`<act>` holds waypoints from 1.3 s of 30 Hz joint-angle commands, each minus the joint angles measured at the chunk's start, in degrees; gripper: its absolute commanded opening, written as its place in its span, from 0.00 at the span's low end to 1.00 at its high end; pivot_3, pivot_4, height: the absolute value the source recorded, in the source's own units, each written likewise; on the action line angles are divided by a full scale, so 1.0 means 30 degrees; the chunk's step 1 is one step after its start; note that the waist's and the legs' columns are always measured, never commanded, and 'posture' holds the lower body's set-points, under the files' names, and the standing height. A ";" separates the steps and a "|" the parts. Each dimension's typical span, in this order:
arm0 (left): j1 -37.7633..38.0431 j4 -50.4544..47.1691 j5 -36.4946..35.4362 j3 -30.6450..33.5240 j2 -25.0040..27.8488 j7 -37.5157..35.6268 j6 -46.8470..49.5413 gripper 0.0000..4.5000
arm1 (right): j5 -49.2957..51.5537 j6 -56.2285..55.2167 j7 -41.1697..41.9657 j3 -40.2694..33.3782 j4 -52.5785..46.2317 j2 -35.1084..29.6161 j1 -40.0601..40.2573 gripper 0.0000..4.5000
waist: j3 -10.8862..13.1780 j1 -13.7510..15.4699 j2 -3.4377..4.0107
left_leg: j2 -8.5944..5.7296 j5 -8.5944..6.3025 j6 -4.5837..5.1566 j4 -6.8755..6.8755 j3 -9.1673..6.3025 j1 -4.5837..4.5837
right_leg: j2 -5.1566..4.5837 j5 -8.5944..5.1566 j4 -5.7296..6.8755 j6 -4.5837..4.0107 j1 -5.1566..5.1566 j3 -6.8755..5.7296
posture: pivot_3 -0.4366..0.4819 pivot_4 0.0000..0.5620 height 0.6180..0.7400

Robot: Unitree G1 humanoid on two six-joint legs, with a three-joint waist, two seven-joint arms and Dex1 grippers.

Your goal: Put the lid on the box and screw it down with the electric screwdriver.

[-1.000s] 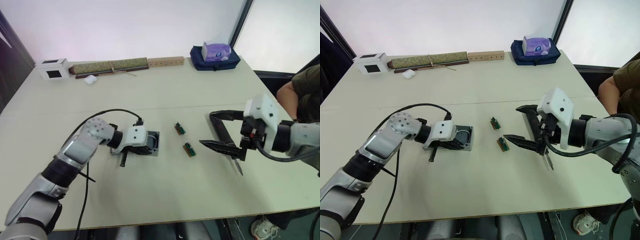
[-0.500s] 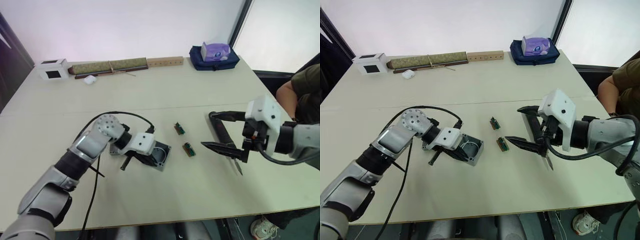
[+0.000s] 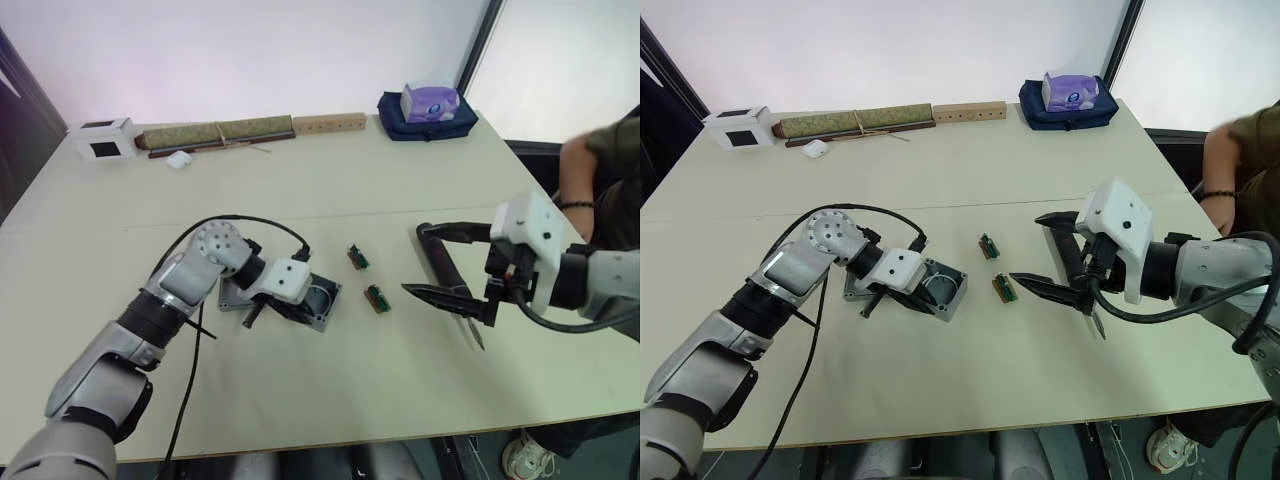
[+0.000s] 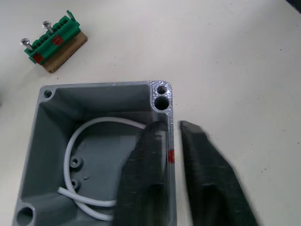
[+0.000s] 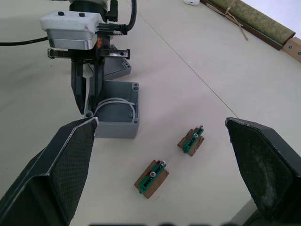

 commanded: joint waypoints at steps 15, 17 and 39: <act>0.5341 -0.8585 -0.2673 0.9085 0.3599 0.7623 1.1914 0.97 | -0.0609 -0.1161 0.0837 0.3214 0.0942 0.0950 -0.3392 1.00 | -0.0002 -0.0192 0.0003 | 0.0061 -0.0001 0.0001 -0.0004 -0.0016 0.0020 | 0.0038 -0.0001 0.0028 -0.0001 -0.0001 -0.0012 | 0.48 0.27 1.00; 0.6372 -0.9529 -0.2511 0.9936 0.3188 0.9745 1.3625 0.97 | -0.0731 -0.1306 0.1098 0.3769 0.1309 0.1261 -0.4091 1.00 | -0.0001 -0.0053 0.0002 | 0.0058 -0.0001 0.0000 0.0001 -0.0018 0.0018 | 0.0037 -0.0001 0.0037 -0.0001 0.0000 -0.0016 | 0.48 0.27 1.00; 1.1434 -1.0820 -0.2330 1.3267 -0.4530 2.2641 1.9507 0.74 | -0.2568 -0.2333 0.3533 0.5539 0.3238 0.2228 -0.6350 1.00 | -0.0030 0.0022 -0.0022 | 0.0001 0.0000 -0.0001 0.0004 -0.0009 0.0035 | -0.0043 0.0012 0.0061 0.0001 0.0016 -0.0024 | 0.48 0.27 1.00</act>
